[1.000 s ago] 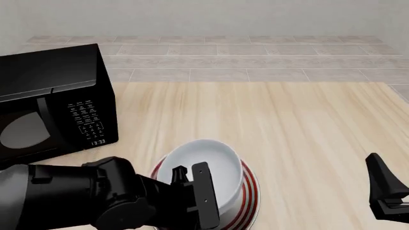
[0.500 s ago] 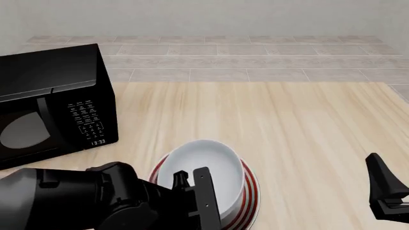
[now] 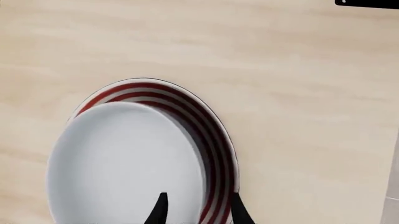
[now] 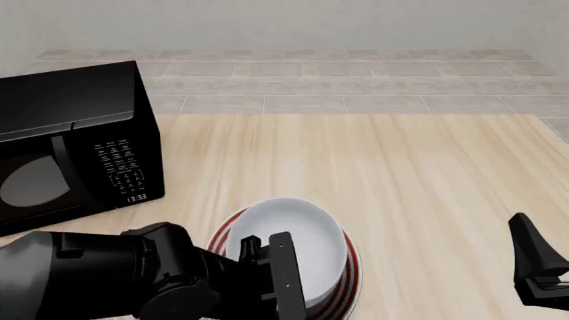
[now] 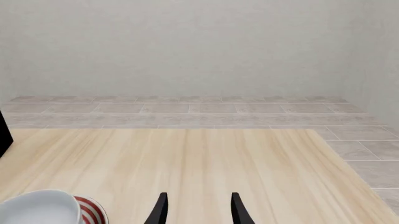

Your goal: Pick up the white bowl and put it on the plate.

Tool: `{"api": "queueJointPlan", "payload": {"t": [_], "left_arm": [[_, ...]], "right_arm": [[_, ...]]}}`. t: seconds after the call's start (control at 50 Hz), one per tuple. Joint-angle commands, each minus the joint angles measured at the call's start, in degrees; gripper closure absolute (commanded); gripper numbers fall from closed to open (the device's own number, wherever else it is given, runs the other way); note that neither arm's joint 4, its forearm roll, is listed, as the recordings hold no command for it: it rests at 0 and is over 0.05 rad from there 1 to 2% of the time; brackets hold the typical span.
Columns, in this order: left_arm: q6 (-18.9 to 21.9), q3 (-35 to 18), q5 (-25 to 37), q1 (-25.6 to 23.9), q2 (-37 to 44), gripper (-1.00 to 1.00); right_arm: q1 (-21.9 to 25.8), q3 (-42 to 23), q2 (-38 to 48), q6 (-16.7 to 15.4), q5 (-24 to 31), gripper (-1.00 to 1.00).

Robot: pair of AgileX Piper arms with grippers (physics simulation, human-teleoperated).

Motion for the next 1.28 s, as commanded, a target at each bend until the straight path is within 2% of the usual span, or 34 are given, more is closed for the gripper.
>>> {"api": "queueJointPlan", "payload": {"t": [0.02,0.4,0.74,1.28], "left_arm": [[0.48,-0.20,1.51,0.42,-1.05,-1.00],[2.21,0.43,7.35,1.76,-8.15,-1.00],[4.78,1.62,14.48,4.11,-19.01,-1.00],[6.01,3.47,21.23,5.72,-32.76,-1.00]], "right_arm": [[0.00,0.00,0.00,0.01,0.00,-1.00],[0.01,0.00,-0.02,0.00,0.01,-1.00],[0.01,0.00,0.00,0.00,0.00,-1.00],[0.00,0.00,-0.02,0.01,0.01,-1.00]]}}
